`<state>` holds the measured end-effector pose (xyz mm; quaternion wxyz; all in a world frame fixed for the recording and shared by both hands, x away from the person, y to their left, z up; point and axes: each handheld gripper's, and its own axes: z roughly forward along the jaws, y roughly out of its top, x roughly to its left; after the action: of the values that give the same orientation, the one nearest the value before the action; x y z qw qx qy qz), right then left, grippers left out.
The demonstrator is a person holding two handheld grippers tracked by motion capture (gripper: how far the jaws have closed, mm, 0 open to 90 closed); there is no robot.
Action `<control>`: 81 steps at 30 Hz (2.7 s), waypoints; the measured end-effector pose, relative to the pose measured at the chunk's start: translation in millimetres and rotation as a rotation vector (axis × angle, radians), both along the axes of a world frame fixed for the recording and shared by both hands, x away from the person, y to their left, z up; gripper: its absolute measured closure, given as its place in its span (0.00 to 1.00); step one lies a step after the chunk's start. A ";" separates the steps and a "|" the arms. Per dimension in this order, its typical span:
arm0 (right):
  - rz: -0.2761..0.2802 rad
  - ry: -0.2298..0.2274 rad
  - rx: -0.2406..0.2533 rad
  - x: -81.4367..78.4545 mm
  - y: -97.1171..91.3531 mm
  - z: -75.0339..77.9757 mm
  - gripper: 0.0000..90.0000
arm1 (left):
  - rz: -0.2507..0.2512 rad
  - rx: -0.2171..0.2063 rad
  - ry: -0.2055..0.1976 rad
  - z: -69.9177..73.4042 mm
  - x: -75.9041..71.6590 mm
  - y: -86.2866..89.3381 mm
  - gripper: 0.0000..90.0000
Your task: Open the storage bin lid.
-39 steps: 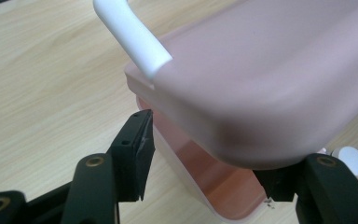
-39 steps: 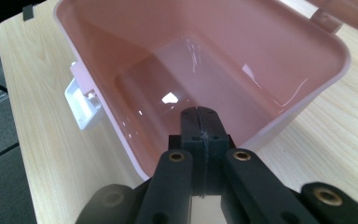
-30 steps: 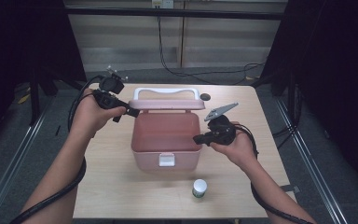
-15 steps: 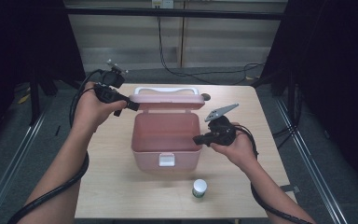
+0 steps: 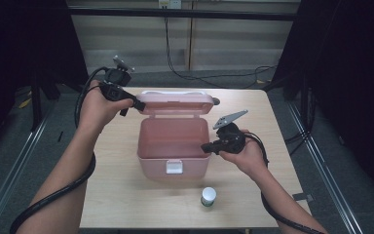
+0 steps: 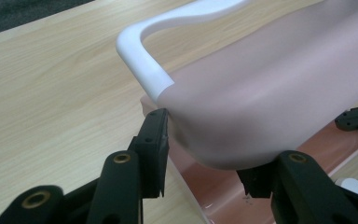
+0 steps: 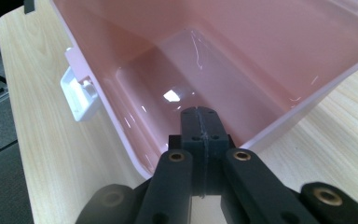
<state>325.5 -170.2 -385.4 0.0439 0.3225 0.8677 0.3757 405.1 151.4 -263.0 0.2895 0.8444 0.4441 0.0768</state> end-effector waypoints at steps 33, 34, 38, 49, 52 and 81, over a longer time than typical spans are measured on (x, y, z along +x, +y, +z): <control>0.042 -0.004 -0.014 -1.0 7.1 -8.1 1.00 | 0.050 -0.016 0.053 7.0 23.6 -3.6 0.68; 0.045 -0.005 -0.016 -1.1 7.5 -8.6 1.00 | 0.051 -0.017 0.054 7.0 23.9 -3.7 0.68; 0.050 -0.006 -0.008 -1.4 7.2 -9.6 1.00 | 0.057 -0.028 0.063 7.1 25.7 -2.9 0.68; 0.059 -0.015 -0.005 -1.0 6.2 -10.1 1.00 | 0.069 -0.034 0.066 7.5 28.2 -5.3 0.68; 0.055 -0.009 -0.009 -1.2 5.7 -9.8 1.00 | 0.060 -0.027 0.067 8.1 29.6 -5.5 0.68; 0.046 -0.007 -0.010 0.5 2.3 -10.2 1.00 | 0.061 -0.017 0.058 7.5 28.3 -8.2 0.61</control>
<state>326.1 -168.0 -395.5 0.0397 0.3012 0.8765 0.3735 433.4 143.2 -255.5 0.2810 0.8300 0.4783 0.0571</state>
